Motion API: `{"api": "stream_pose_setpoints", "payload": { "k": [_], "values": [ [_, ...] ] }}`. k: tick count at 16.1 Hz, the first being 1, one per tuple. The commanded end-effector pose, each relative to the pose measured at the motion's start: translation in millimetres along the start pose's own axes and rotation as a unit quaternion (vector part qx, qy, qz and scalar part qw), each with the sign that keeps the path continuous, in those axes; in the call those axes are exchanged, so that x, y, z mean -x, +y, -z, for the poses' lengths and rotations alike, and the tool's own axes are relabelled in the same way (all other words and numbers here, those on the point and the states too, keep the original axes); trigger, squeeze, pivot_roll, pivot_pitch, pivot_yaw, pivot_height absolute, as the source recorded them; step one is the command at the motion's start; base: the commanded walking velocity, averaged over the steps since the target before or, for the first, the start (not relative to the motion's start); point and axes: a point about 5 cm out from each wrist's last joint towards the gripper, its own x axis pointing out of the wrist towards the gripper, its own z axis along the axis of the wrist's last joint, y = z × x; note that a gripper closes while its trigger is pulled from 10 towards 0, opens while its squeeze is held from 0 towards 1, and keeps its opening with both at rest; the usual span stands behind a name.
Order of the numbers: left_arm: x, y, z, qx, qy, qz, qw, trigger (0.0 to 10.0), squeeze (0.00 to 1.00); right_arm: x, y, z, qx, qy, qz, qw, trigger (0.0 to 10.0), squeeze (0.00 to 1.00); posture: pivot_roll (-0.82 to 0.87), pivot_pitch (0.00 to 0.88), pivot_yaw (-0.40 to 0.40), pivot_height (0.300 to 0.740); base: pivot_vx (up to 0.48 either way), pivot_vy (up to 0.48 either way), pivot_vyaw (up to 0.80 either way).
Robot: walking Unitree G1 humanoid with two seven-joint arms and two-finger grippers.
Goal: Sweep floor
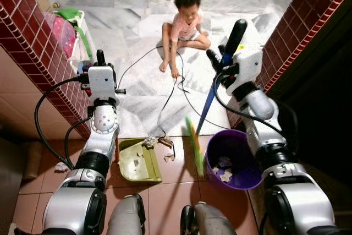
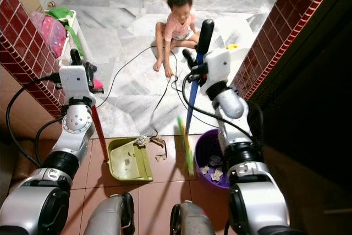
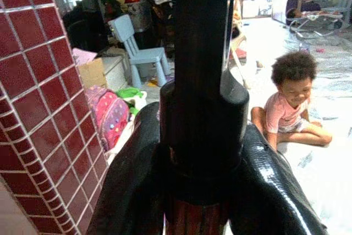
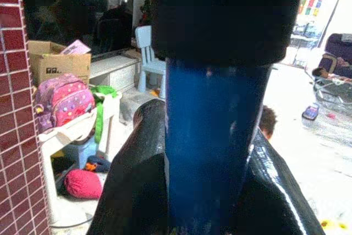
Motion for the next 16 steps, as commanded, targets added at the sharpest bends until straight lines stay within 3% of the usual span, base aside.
{"api": "stream_pose_setpoints", "payload": {
  "k": [1, 5, 7, 8, 9, 10, 12, 13, 16],
  "values": [
    [-1.8, 1.2, -9, -0.008, -0.028, 0.003, 1.000, 10.0, 0.00, -5.1, 3.9, -6, 0.024, -0.027, -0.001, 0.999, 10.0, 0.00, -0.08, 0.139, -0.024, 0.740, 0.000, 0.000, 0.00],
    [1.8, 0.9, -9, -0.009, -0.030, 0.001, 1.000, 10.0, 0.00, -6.1, 34.5, 10, -0.005, -0.011, -0.001, 1.000, 10.0, 0.00, -0.05, 0.177, -0.027, 0.740, 0.000, 0.000, 0.00],
    [3.1, -0.4, -9, -0.003, -0.031, 0.002, 1.000, 10.0, 0.00, -7.5, 56.5, 15, -0.041, -0.014, -0.010, 0.999, 10.0, 0.00, -0.05, 0.188, -0.026, 0.740, 0.000, 0.000, 0.00],
    [3.6, -0.9, -10, -0.001, -0.031, 0.003, 1.000, 10.0, 0.00, -7.8, 60.8, 16, -0.060, -0.014, -0.002, 0.998, 10.0, 0.00, -0.05, 0.192, -0.025, 0.740, 0.000, 0.000, 0.00],
    [3.2, -2.0, -10, 0.007, -0.028, 0.002, 1.000, 10.0, 0.00, -10.0, 67.7, 19, -0.126, -0.010, 0.016, 0.992, 10.0, 0.00, -0.05, 0.195, -0.026, 0.740, 0.000, 0.000, 0.00],
    [2.9, -2.9, -10, 0.011, -0.026, 0.002, 1.000, 10.0, 0.00, -12.8, 71.2, 19, -0.189, -0.009, 0.035, 0.981, 10.0, 0.00, -0.06, 0.196, -0.026, 0.740, 0.000, 0.000, 0.00],
    [2.4, -4.9, -10, 0.015, -0.024, 0.003, 1.000, 10.0, 0.00, -17.2, 74.0, 16, -0.241, -0.015, 0.040, 0.970, 10.0, 0.00, -0.07, 0.189, -0.029, 0.740, 0.000, 0.000, 0.00],
    [1.2, -8.5, -10, 0.021, -0.021, 0.005, 1.000, 10.0, 0.00, -21.3, 72.5, 12, -0.287, -0.022, 0.050, 0.956, 10.0, 0.00, -0.09, 0.175, -0.034, 0.740, 0.000, 0.000, 0.00],
    [-1.3, -11.5, -12, 0.026, -0.020, 0.003, 0.999, 10.0, 0.00, -23.9, 65.9, 7, -0.304, -0.030, 0.047, 0.951, 10.0, 0.00, -0.10, 0.154, -0.039, 0.740, 0.000, 0.000, 0.00]
  ]
}}
